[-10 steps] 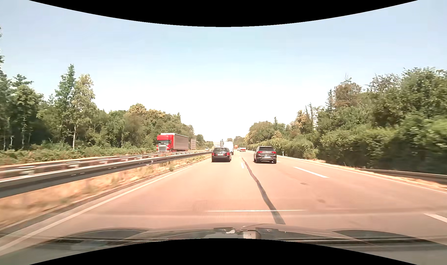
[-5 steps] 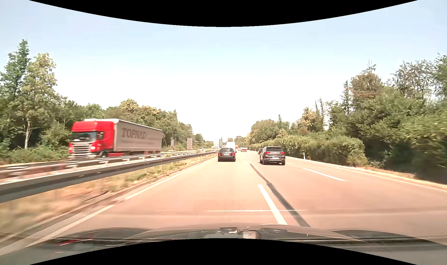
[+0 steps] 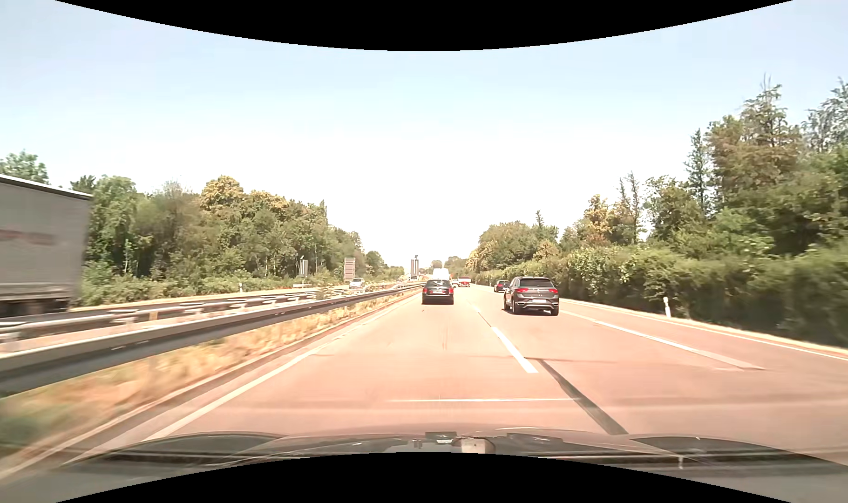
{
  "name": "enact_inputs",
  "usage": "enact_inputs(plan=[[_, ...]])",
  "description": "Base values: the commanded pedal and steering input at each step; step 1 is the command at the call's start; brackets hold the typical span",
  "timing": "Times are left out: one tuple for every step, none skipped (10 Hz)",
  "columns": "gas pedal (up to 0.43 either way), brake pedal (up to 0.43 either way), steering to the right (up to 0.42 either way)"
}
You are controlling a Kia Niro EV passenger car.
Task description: Follow the waypoints while adhering to traffic rules and regulations
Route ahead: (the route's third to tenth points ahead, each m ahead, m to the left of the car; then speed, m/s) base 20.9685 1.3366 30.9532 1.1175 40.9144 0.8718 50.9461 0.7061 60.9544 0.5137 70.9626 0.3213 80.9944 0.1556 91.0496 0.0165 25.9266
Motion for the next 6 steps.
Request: enact_inputs(plan=[[0.287, 0.000, 0.004], [0.287, 0.000, 0.004], [0.287, 0.000, 0.004], [0.287, 0.000, 0.003], [0.287, 0.000, 0.004], [0.287, 0.000, 0.003]])
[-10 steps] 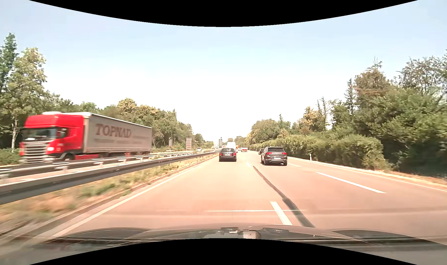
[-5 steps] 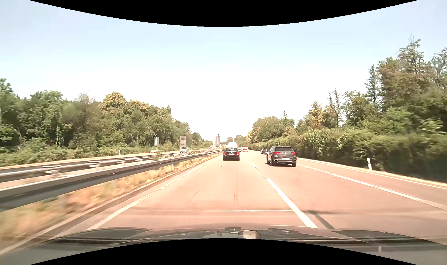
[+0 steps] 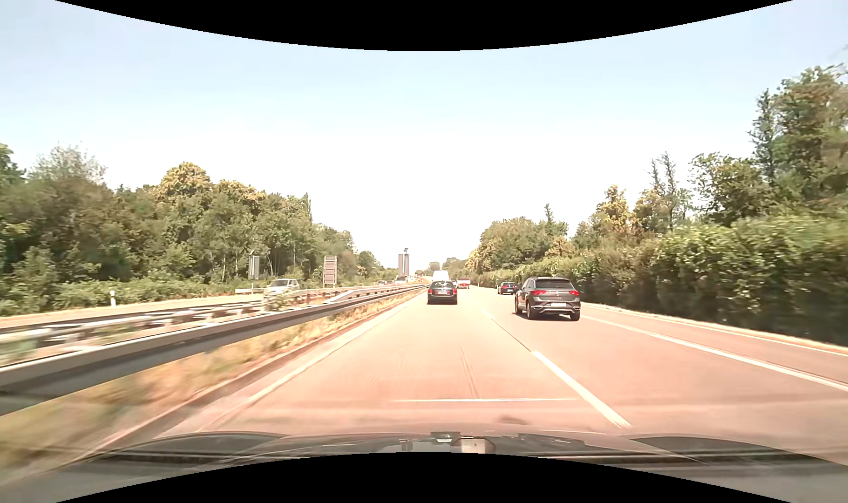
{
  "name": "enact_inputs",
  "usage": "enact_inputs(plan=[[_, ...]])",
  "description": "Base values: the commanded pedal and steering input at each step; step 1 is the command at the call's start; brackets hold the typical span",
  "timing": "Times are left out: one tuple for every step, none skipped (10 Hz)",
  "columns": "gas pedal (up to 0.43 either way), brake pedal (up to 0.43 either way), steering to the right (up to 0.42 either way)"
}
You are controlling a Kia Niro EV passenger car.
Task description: Follow the waypoints while adhering to traffic rules and regulations
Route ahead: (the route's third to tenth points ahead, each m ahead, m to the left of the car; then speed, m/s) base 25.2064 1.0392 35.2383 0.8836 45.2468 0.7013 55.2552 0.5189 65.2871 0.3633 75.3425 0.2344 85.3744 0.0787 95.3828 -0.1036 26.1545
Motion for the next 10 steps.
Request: enact_inputs(plan=[[0.287, 0.000, 0.003], [0.287, 0.000, 0.003], [0.287, 0.000, 0.003], [0.287, 0.000, 0.003], [0.287, 0.000, 0.003], [0.287, 0.000, 0.003], [0.280, 0.000, 0.003], [0.280, 0.000, 0.002], [0.280, 0.000, 0.002], [0.268, 0.000, 0.002]])
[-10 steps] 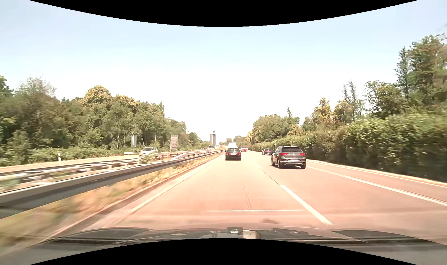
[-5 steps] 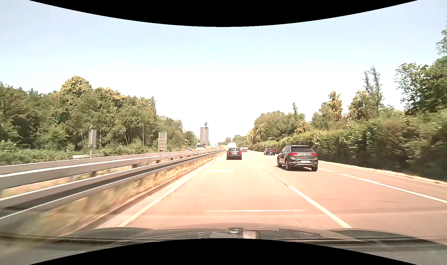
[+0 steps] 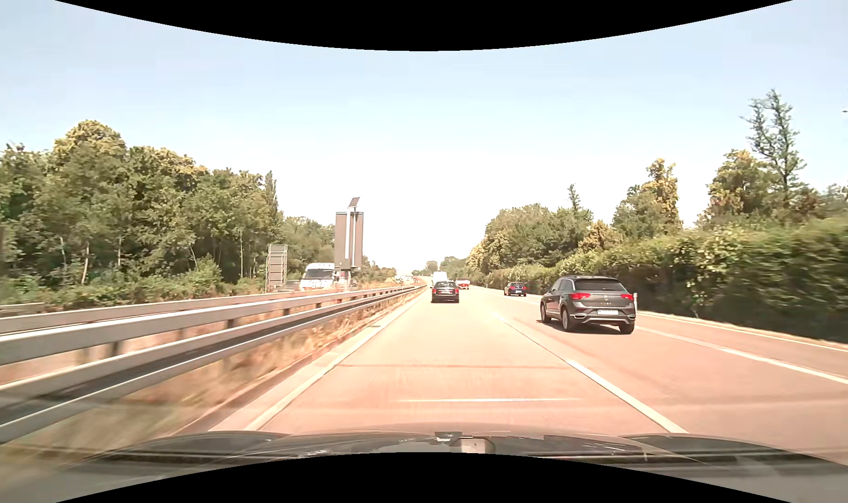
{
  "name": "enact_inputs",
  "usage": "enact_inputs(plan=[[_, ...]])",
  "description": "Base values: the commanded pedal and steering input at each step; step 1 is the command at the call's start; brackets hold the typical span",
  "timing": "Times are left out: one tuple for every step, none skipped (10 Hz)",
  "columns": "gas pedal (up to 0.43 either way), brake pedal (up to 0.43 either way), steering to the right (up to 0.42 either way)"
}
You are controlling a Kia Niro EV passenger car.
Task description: Follow the waypoints while adhering to traffic rules and regulations
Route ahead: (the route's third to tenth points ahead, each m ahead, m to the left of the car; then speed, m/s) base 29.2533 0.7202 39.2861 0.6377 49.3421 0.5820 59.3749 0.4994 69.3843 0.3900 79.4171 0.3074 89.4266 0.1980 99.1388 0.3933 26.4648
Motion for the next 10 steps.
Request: enact_inputs(plan=[[0.268, 0.000, 0.001], [0.268, 0.000, 0.001], [0.268, 0.000, 0.001], [0.260, 0.000, 0.001], [0.260, 0.000, 0.001], [0.260, 0.000, 0.001], [0.248, 0.000, 0.001], [0.248, 0.000, 0.001], [0.248, 0.000, 0.001], [0.248, 0.000, 0.000]])
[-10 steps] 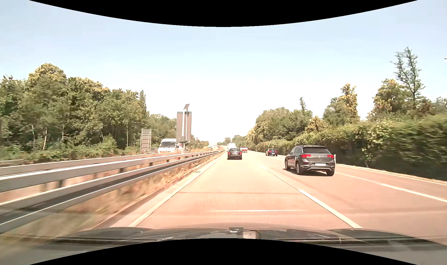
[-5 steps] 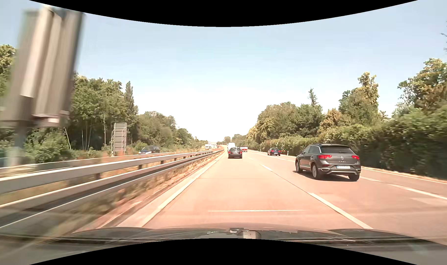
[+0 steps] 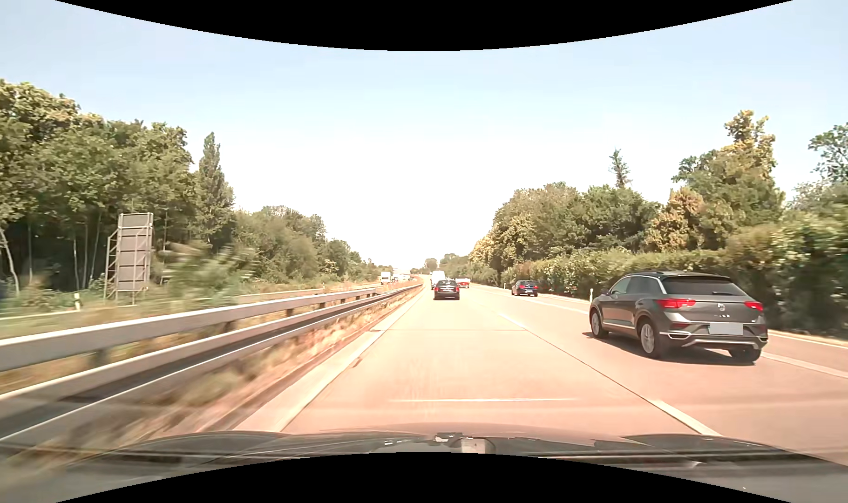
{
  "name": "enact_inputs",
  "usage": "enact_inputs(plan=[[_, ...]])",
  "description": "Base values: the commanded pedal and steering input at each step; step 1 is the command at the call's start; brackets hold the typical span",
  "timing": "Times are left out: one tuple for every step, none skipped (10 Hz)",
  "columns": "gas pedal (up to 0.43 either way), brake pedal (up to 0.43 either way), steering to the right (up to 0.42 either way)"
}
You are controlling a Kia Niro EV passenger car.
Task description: Follow the waypoints while adhering to traffic rules and regulations
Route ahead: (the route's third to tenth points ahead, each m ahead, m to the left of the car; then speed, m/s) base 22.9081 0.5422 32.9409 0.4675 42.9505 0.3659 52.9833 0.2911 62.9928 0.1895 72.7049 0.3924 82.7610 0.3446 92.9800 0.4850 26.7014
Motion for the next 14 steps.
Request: enact_inputs(plan=[[0.248, 0.000, 0.000], [0.240, 0.000, 0.000], [0.240, 0.000, 0.000], [0.228, 0.000, -0.001], [0.228, 0.000, 0.000], [0.228, 0.000, 0.000], [0.228, 0.000, 0.000], [0.228, 0.000, 0.000], [0.220, 0.000, 0.000], [0.220, 0.000, 0.000], [0.220, 0.000, -0.001], [0.220, 0.000, -0.001], [0.197, 0.000, -0.001], [0.150, 0.000, -0.001]])
